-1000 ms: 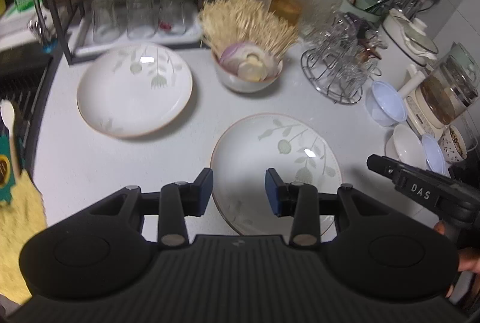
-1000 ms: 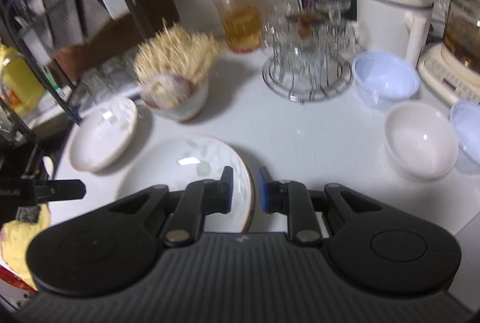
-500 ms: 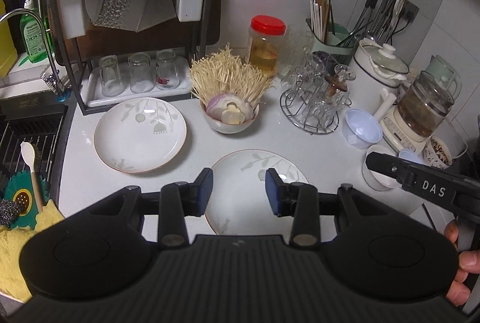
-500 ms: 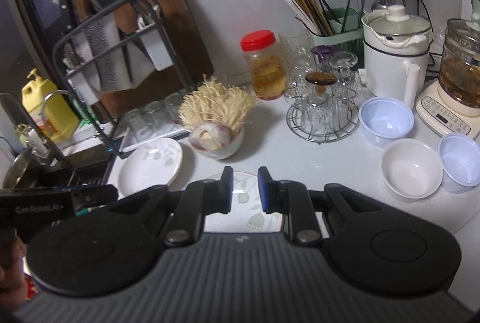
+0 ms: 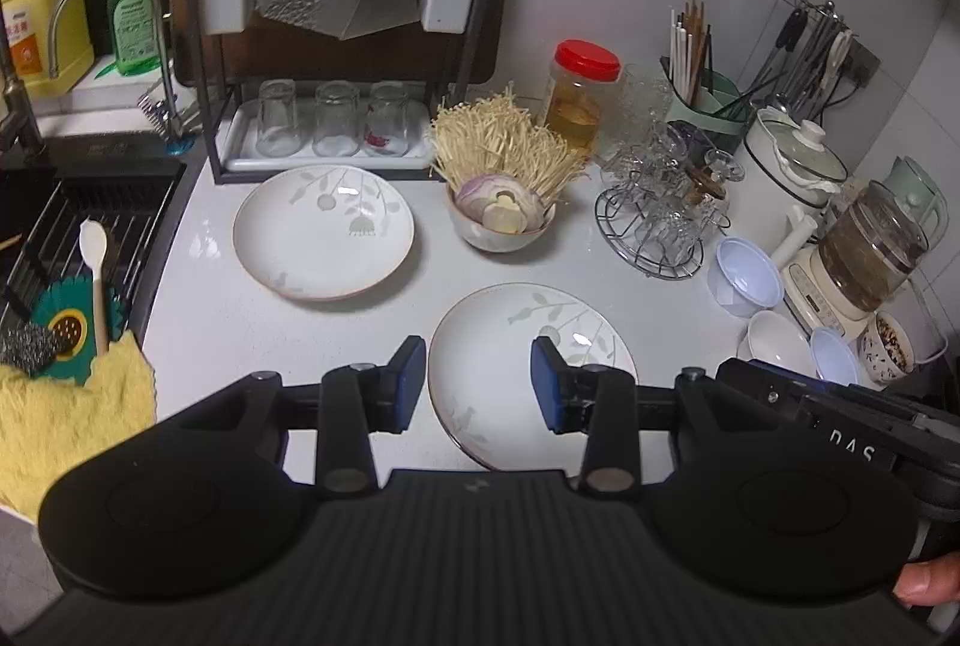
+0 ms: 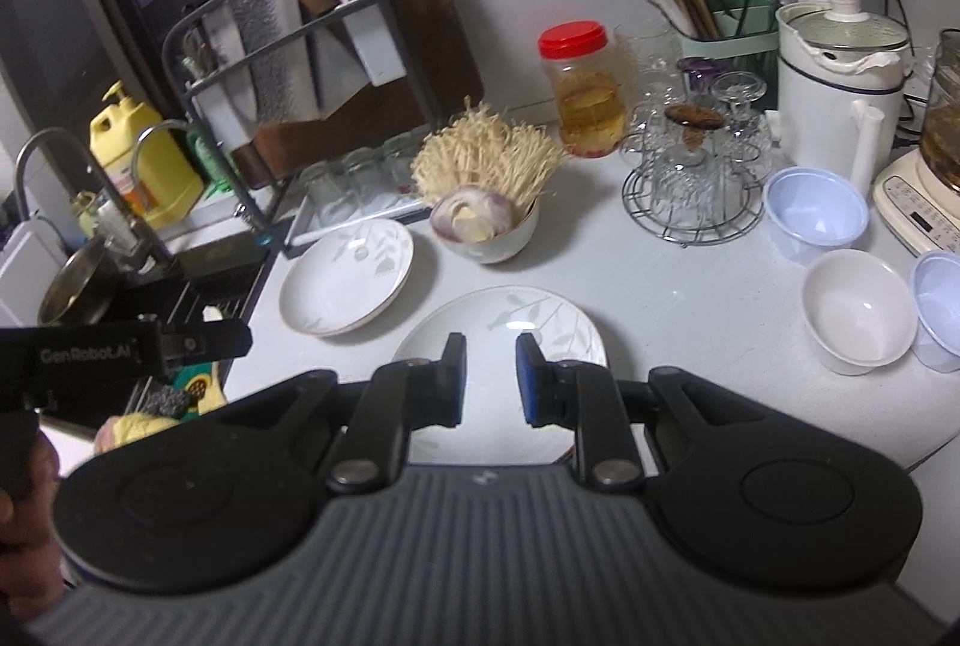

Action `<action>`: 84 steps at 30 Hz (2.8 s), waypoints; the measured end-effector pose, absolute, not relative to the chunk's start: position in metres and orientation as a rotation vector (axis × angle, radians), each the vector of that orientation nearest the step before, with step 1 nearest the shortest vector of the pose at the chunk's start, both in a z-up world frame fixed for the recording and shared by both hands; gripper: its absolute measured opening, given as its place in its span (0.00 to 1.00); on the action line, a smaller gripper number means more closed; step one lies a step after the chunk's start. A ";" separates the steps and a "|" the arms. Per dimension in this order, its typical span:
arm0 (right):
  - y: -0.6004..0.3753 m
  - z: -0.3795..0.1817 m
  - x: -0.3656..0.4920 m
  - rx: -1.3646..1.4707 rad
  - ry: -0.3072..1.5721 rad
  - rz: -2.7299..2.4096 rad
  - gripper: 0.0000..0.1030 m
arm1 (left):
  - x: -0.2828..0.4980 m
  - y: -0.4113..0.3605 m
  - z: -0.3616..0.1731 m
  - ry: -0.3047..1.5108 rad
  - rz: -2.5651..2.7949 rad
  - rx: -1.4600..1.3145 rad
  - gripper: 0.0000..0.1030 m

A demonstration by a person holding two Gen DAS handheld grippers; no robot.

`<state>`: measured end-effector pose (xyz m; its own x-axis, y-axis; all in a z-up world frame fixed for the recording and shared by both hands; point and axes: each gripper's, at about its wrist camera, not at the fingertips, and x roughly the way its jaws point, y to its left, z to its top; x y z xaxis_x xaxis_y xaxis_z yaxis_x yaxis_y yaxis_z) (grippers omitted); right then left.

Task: Organize plates and bowls
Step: 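Withdraw both grippers and move toward the other leaf-pattern plate, then close both grippers on the rim of the second leaf-pattern plate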

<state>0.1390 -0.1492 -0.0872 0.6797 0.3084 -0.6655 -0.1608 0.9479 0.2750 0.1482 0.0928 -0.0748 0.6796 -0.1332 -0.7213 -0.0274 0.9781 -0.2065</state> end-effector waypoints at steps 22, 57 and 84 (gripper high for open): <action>-0.113 -0.094 0.140 0.109 0.843 0.431 0.21 | 0.134 0.123 -0.090 0.861 0.053 -0.255 0.43; -0.005 -0.161 0.276 0.202 1.020 0.329 0.45 | 0.297 0.287 -0.180 0.965 0.045 -0.372 0.67; 0.029 -0.242 0.379 0.253 1.052 0.199 0.43 | 0.397 0.325 -0.261 0.998 -0.049 -0.444 0.53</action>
<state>0.3791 0.0290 -0.2422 0.4820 0.2816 -0.8297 -0.0411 0.9532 0.2997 0.3967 0.3249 -0.2611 0.5490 -0.2402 -0.8006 -0.1608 0.9096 -0.3831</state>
